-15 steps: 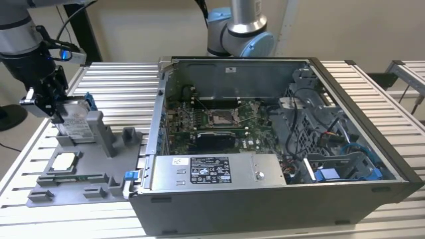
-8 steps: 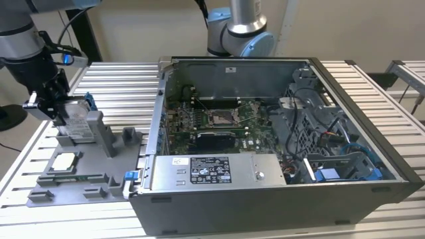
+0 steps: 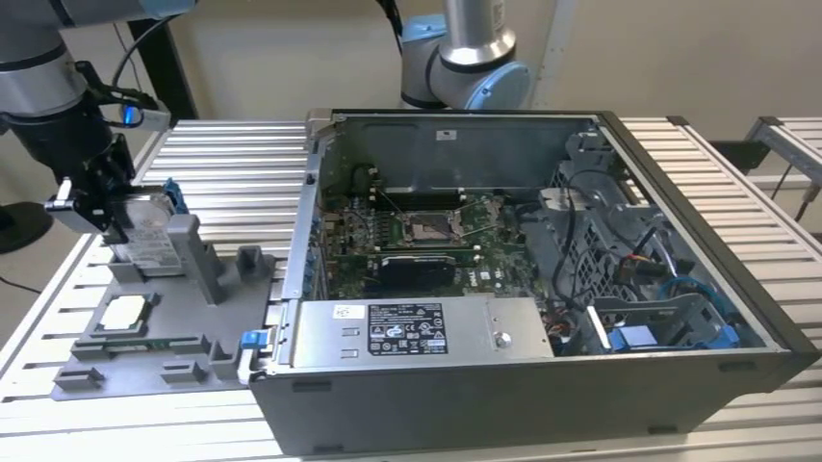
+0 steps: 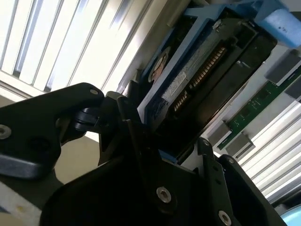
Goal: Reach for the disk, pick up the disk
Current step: 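Pick up the disk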
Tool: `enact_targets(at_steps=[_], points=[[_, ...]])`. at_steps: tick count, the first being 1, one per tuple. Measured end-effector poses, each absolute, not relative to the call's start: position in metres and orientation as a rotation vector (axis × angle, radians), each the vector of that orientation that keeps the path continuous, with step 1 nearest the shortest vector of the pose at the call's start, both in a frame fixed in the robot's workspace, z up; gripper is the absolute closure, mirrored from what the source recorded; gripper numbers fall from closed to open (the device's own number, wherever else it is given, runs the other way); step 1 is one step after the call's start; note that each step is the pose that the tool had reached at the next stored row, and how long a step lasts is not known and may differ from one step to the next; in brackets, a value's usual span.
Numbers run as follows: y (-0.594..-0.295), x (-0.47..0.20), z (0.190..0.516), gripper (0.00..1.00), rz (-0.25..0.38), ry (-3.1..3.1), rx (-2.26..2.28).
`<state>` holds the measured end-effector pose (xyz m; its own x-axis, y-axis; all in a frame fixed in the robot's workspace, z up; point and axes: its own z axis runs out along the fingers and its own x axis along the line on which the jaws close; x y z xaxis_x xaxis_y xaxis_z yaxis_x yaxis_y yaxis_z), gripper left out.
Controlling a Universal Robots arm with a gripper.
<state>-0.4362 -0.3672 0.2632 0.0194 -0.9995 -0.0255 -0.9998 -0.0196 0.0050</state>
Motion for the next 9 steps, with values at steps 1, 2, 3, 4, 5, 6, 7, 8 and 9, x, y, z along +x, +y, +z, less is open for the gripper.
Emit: enact_targets(at_steps=[1, 2, 3, 4, 5, 6, 7, 8, 9], points=[[-0.3672, -0.4362, 0.2632, 0.0, 0.034, 2.19, -2.233], [-0.3672, -0.4362, 0.2632, 0.0, 0.034, 2.19, -2.233], [-0.3672, -0.4362, 0.2631, 0.0, 0.034, 2.19, -2.233], [-0.3672, -0.4362, 0.2631, 0.0, 0.034, 2.19, -2.233], [-0.3672, -0.4362, 0.2631, 0.0, 0.034, 2.19, -2.233], [-0.3672, -0.4362, 0.2631, 0.0, 0.034, 2.19, -2.233], [-0.3672, -0.4362, 0.2631, 0.0, 0.034, 2.19, -2.233], [-0.3672, -0.4362, 0.263, 1.0, 0.034, 2.19, -2.233], [-0.3672, -0.4362, 0.263, 1.0, 0.034, 2.19, -2.233]])
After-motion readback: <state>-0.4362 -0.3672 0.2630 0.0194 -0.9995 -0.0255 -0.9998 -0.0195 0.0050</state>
